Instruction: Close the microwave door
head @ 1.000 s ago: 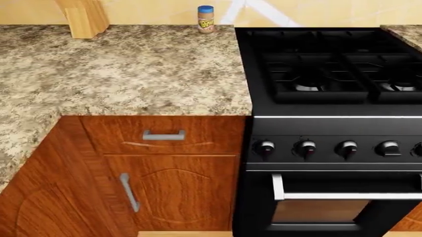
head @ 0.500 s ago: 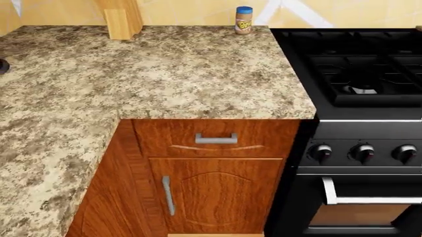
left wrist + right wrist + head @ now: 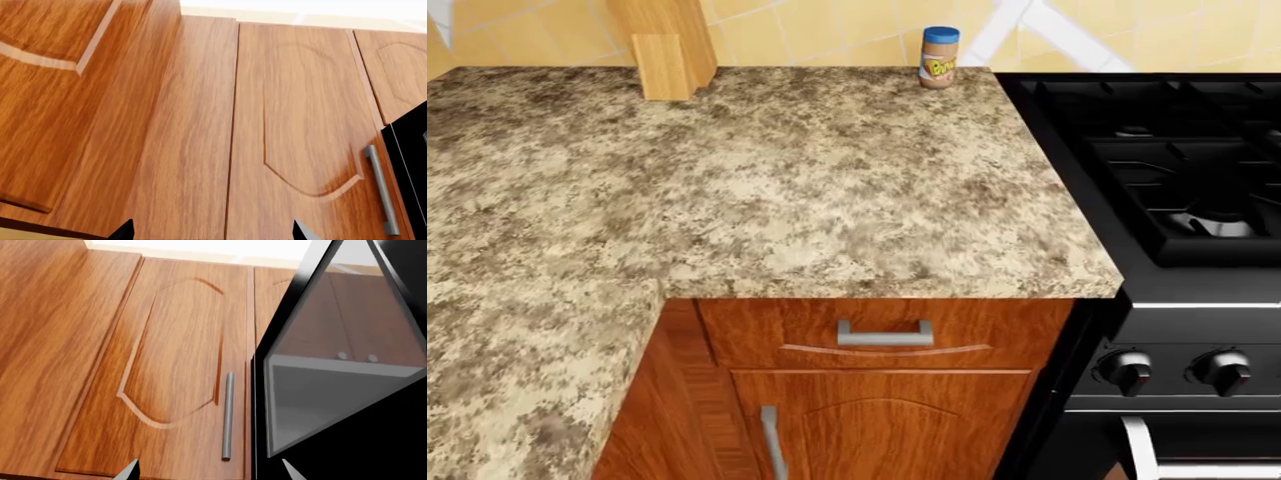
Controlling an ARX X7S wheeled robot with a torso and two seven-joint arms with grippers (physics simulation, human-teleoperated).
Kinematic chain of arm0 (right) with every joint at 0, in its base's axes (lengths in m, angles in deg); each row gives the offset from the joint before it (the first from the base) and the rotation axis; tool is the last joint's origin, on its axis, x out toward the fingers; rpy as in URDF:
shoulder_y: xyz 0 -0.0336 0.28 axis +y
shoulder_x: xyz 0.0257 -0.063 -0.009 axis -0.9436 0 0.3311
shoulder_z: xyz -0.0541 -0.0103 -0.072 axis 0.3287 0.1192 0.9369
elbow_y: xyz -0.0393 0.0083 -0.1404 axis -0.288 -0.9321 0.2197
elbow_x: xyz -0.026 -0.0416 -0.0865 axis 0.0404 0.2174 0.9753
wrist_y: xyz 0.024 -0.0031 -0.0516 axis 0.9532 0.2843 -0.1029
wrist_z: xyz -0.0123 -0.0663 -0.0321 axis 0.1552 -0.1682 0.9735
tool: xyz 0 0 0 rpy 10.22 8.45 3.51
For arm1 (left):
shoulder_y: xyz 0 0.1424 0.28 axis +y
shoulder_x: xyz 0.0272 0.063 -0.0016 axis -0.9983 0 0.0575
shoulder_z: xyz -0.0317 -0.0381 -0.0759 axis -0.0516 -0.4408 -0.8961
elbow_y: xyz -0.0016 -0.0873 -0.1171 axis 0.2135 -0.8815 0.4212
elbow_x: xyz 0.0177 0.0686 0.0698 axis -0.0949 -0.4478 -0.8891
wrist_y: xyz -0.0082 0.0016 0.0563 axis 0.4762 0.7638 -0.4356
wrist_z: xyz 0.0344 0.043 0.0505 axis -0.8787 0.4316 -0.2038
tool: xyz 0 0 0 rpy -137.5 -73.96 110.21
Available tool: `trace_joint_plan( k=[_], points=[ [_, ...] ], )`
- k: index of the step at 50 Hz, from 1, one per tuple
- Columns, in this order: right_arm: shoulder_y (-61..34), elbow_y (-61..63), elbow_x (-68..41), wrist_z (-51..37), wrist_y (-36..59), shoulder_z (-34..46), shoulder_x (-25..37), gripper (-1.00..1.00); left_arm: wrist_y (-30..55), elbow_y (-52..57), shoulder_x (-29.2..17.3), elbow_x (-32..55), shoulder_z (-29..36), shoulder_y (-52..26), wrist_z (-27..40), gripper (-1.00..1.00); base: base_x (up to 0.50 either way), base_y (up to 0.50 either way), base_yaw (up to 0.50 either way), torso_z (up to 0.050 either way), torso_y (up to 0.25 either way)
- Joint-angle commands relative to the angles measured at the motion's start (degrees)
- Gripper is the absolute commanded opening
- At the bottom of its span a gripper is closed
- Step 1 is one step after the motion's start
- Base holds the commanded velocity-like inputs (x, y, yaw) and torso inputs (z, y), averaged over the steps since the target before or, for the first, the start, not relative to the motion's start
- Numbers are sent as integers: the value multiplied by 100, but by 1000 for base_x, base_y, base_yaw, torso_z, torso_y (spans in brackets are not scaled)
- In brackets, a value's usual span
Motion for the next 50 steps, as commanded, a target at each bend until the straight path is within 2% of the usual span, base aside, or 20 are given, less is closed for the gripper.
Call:
trace_joint_plan(
  k=[1,29,50],
  points=[
    [-12,15,9,11,-39,45,30,100,-47,10,-33,-21,36,-7,-29,100,421,399,0,0,0],
    [-23,-7,81,89,-176,44,91,100,-161,58,-88,-65,114,43,-89,100,438,347,0,0,1],
    [-8,3,62,80,-268,85,148,100,-248,88,-149,-63,172,22,-104,100,500,39,0,0,1]
  ],
)
